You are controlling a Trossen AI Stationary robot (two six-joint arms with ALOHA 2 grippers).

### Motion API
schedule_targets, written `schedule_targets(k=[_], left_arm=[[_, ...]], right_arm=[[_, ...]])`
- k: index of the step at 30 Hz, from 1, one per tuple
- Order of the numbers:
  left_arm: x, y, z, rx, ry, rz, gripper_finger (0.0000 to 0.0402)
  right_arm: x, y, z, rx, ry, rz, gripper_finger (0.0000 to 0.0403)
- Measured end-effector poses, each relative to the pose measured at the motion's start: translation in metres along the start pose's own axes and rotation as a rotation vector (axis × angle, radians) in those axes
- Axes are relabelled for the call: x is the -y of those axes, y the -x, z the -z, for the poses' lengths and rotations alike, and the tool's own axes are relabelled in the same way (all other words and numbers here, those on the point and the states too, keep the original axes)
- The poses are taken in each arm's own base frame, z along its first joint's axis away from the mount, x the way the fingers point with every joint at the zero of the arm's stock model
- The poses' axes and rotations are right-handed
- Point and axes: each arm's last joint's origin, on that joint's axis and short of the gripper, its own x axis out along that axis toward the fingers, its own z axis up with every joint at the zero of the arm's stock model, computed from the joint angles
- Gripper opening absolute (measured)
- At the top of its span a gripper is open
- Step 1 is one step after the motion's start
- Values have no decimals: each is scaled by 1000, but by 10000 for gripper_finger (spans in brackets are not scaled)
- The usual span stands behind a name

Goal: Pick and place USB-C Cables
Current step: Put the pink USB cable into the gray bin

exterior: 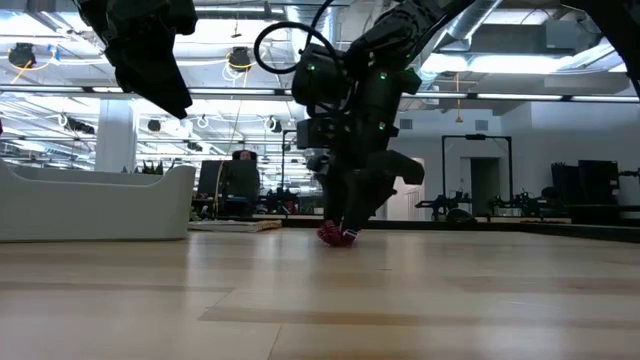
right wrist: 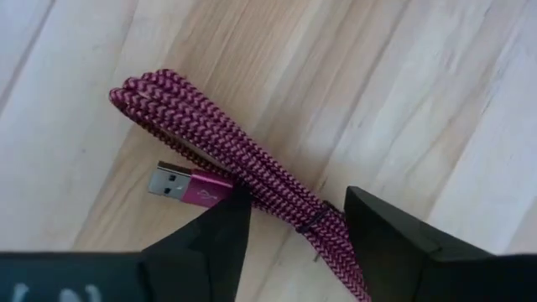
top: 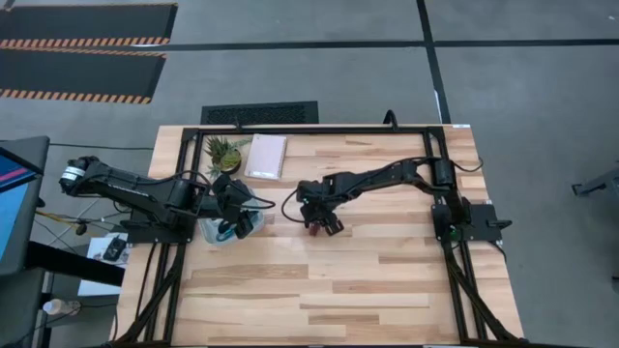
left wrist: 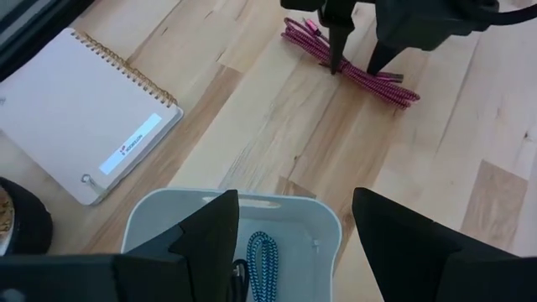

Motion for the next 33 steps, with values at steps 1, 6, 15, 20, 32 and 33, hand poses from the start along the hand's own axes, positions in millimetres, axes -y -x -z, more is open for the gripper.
schedule_targets(k=[1, 6, 15, 20, 32, 33], left_arm=[[0, 0, 0, 1, -1, -2, 222], [0, 0, 0, 2, -1, -2, 222], [0, 0, 0, 7, 0, -10, 222], [-1, 0, 0, 14, 0, -20, 222], [-2, 0, -3, 81, 30, -90, 222], [-2, 0, -4, 88, 31, -94, 222]], right_arm=[[0, 0, 1, -5, -13, -6, 212], [-1, 0, 1, -7, -82, -8, 152], [5, -1, -7, 86, -302, 44, 12], [13, 1, -14, 185, -447, 102, 19], [42, 39, -17, 408, -707, 158, 4], [44, 49, -17, 433, -712, 170, 4]])
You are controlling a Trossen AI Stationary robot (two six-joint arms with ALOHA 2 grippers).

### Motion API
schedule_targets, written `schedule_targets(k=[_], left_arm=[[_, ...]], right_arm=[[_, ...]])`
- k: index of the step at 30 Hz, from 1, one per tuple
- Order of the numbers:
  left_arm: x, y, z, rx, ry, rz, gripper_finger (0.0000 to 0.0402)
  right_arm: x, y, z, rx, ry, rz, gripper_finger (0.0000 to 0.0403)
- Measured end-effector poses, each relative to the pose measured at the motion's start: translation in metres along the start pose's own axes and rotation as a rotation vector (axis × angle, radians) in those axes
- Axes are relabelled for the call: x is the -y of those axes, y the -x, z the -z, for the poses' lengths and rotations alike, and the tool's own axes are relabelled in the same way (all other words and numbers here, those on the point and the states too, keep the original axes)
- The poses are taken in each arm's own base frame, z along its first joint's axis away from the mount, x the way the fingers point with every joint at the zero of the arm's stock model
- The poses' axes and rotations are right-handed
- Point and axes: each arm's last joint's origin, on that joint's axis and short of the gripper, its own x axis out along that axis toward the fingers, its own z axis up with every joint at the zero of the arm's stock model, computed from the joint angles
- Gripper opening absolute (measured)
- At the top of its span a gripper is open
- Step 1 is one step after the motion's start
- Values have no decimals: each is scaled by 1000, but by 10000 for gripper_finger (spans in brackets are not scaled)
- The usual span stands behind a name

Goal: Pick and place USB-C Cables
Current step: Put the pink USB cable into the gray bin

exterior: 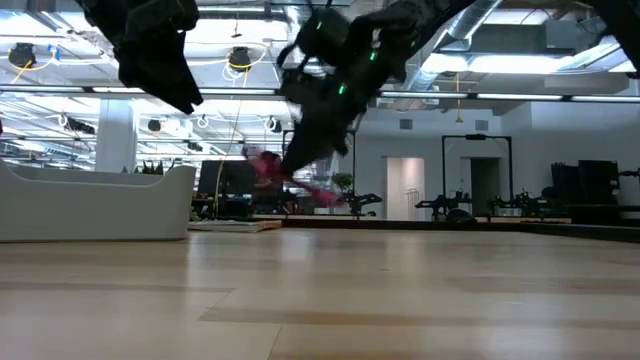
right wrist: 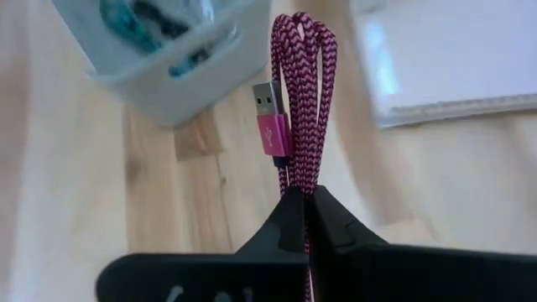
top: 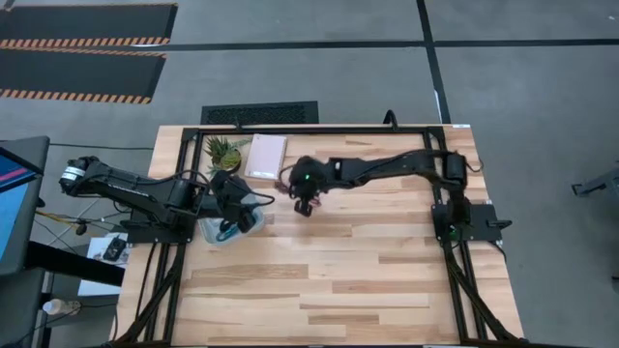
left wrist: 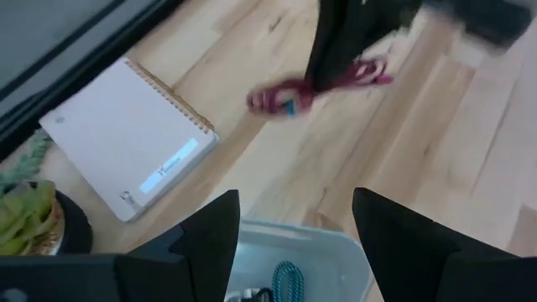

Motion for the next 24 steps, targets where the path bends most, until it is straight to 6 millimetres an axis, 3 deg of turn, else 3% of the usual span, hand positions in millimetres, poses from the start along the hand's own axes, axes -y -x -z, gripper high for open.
schedule_targets(k=[6, 12, 18, 24], left_arm=[[3, 0, -5, 56, -7, 15, 222], [12, 3, -22, 217, -28, 79, 222], [22, 13, -47, 470, -49, 171, 222], [27, 24, -62, 633, -92, 261, 222]], right_arm=[[10, 60, -35, 202, -30, 4, 3], [5, 130, -63, 449, 11, 5, 2], [-15, 187, -73, 637, 89, -28, 4], [-38, 234, -70, 737, 161, -7, 3]])
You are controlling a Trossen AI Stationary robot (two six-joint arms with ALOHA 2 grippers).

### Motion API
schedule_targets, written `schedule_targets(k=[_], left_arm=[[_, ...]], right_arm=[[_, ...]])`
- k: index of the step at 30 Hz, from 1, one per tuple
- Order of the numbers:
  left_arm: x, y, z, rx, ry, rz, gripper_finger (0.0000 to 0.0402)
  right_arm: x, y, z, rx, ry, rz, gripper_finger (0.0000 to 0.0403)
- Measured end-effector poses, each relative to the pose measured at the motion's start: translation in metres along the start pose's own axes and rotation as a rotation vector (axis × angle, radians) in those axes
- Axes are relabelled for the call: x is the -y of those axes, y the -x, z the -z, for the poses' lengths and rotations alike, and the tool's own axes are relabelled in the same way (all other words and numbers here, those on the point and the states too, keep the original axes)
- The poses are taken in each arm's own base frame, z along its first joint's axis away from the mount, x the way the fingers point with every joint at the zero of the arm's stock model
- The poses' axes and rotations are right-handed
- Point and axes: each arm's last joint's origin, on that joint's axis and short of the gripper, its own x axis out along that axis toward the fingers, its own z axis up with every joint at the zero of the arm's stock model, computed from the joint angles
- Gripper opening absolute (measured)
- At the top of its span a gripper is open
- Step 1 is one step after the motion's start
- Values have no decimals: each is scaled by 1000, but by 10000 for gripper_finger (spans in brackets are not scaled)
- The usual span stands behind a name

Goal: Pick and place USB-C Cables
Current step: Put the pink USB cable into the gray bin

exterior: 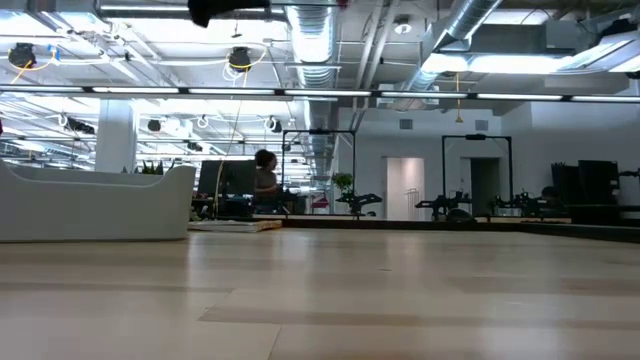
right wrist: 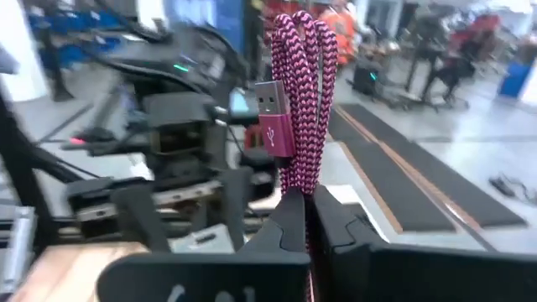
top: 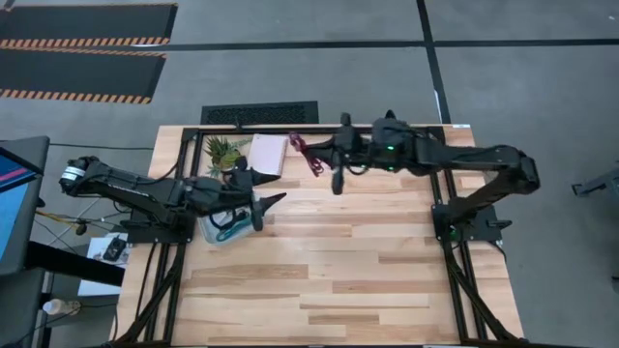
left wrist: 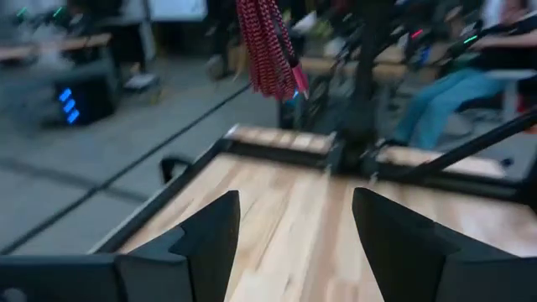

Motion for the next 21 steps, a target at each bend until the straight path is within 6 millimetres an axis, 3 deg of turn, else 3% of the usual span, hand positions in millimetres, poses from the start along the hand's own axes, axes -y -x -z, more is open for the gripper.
schedule_targets(k=[3, 8, 14, 21], left_arm=[[3, 0, -9, 81, -19, 86, 222], [8, 4, -26, 256, -40, 266, 222], [3, 2, -29, 283, -41, 252, 222], [-3, -6, -27, 280, -39, 251, 222]], right_arm=[[-14, 11, -9, 32, 19, -46, 3], [-38, 8, -5, 39, 74, -110, 3], [-56, -11, 0, 116, 99, -133, 6], [-62, -28, 12, 129, 95, -163, 9]])
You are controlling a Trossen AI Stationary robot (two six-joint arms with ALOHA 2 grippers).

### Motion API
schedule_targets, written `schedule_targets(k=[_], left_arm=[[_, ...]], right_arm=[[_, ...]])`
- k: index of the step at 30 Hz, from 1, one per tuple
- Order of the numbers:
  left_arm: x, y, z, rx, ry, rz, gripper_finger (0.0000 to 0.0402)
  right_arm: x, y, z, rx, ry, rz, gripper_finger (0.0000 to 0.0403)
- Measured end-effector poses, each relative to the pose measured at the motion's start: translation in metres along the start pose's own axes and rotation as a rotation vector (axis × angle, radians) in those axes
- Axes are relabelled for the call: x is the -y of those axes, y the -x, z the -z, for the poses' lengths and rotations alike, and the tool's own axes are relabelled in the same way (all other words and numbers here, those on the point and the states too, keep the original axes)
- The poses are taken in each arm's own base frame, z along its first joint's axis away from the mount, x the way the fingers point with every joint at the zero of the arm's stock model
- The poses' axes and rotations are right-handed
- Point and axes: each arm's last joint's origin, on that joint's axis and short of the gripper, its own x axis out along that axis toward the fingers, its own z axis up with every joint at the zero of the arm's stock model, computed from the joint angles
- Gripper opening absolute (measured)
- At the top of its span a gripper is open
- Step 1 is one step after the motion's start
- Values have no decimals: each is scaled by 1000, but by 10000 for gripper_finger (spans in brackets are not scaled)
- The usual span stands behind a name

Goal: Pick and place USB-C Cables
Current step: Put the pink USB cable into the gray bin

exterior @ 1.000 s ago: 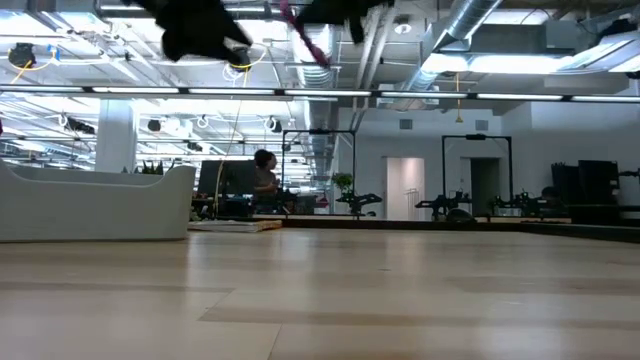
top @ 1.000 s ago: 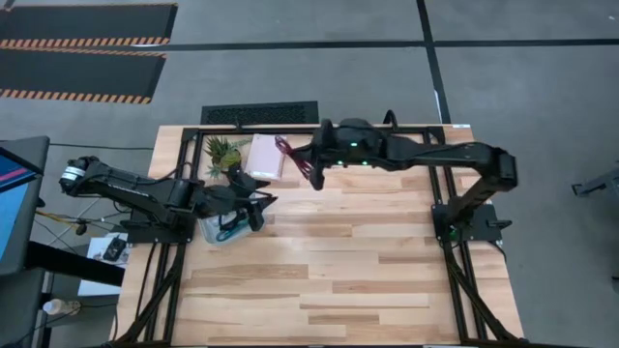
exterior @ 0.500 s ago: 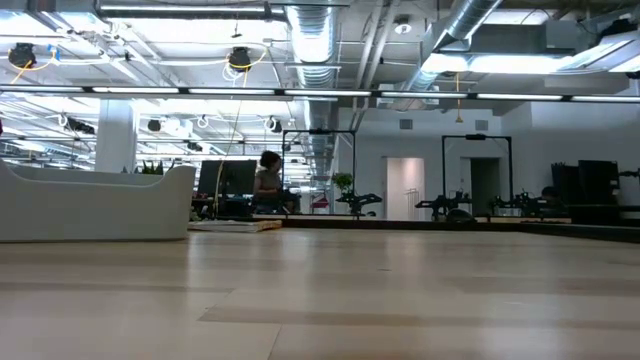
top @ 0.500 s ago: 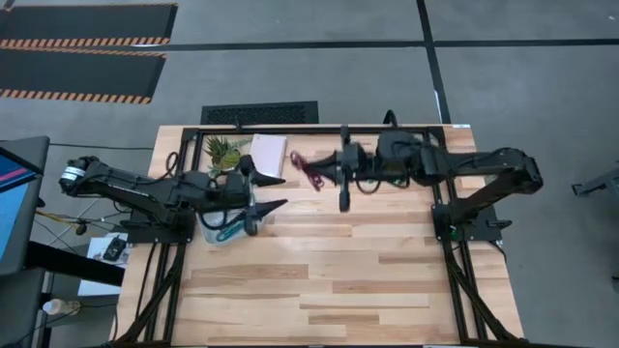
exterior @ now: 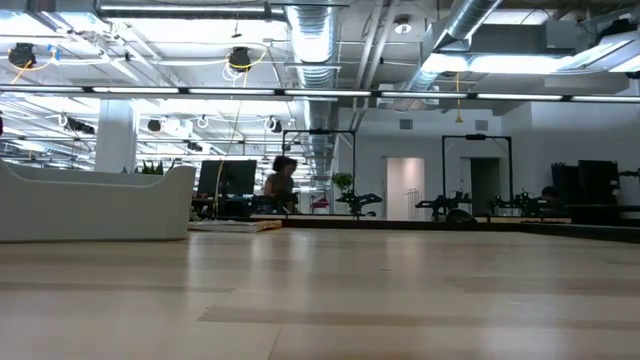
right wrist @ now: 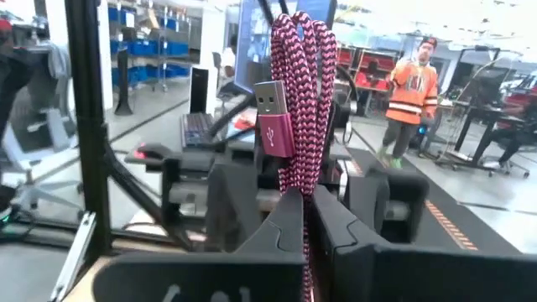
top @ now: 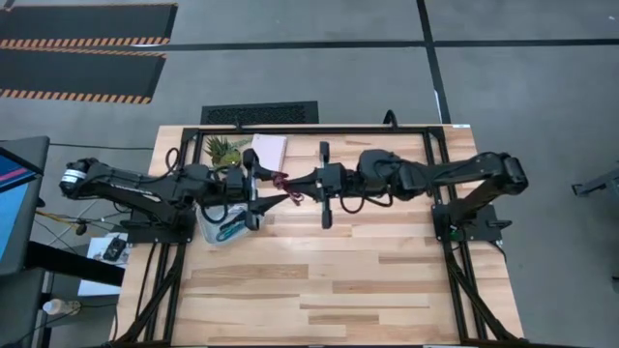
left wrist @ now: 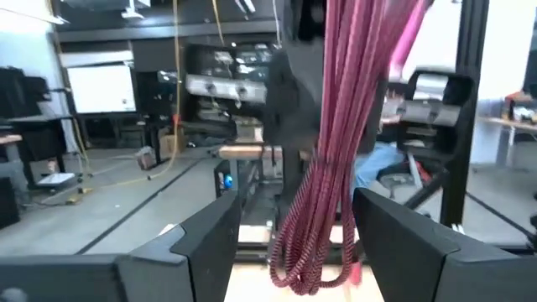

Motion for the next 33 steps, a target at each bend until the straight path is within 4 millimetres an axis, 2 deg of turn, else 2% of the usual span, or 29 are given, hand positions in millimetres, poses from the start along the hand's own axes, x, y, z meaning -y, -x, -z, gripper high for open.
schedule_targets(k=[4, 10, 15, 19, 25, 29, 33], left_arm=[[1, -6, 7, -14, 5, 61, 222], [3, -14, 19, -63, 1, 52, 222], [3, -16, 19, -56, 4, 47, 212], [3, -16, 18, -54, 8, 44, 159], [3, -16, 18, -54, 14, 20, 24], [2, -16, 19, -56, 25, -2, 11], [1, -15, 21, -78, 29, -45, 5]], right_arm=[[-1, -6, 7, -9, 1, -1, 9], [-3, -13, 12, 8, 4, -22, 10], [-3, -12, 11, 5, 4, -23, 10], [-3, -12, 10, 8, 4, -22, 10], [-2, -12, 11, 6, 8, -16, 11], [2, -12, 12, 1, 8, -6, 21], [7, -12, 15, -31, 10, 3, 47]])
